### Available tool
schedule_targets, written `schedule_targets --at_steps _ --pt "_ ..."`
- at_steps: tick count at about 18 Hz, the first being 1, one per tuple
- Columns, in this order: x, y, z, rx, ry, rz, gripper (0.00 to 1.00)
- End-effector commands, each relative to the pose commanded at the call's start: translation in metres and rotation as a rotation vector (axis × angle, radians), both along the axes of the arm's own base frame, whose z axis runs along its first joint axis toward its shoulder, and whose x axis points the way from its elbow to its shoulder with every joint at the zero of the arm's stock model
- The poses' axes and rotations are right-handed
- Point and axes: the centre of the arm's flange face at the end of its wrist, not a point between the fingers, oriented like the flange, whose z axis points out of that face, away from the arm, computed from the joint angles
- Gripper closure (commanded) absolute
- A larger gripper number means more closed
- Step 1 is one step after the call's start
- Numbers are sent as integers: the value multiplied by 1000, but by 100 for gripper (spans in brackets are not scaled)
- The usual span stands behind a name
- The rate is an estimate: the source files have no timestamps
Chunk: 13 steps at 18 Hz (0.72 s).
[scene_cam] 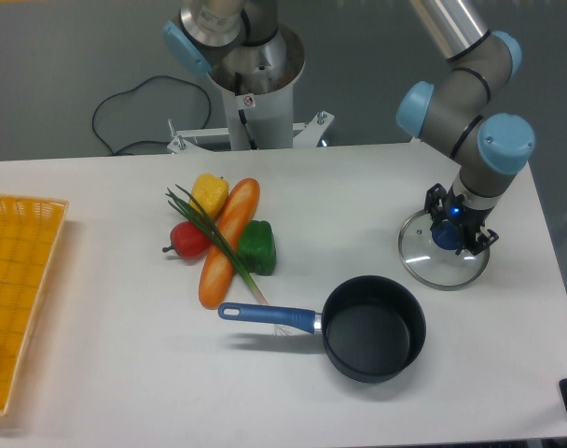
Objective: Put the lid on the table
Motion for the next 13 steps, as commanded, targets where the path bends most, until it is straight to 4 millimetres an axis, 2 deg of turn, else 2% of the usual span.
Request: schedule_targets --at_steps 2,4,5,8,13 --pt "0 0 0 0 0 -2 21" --pt "0 0 0 -1 0 -2 5" --pt "0 0 1 -1 2 -2 0" --pt "0 1 2 -3 2 -2 0" --pt "-3 2 15 3 26 -5 0"
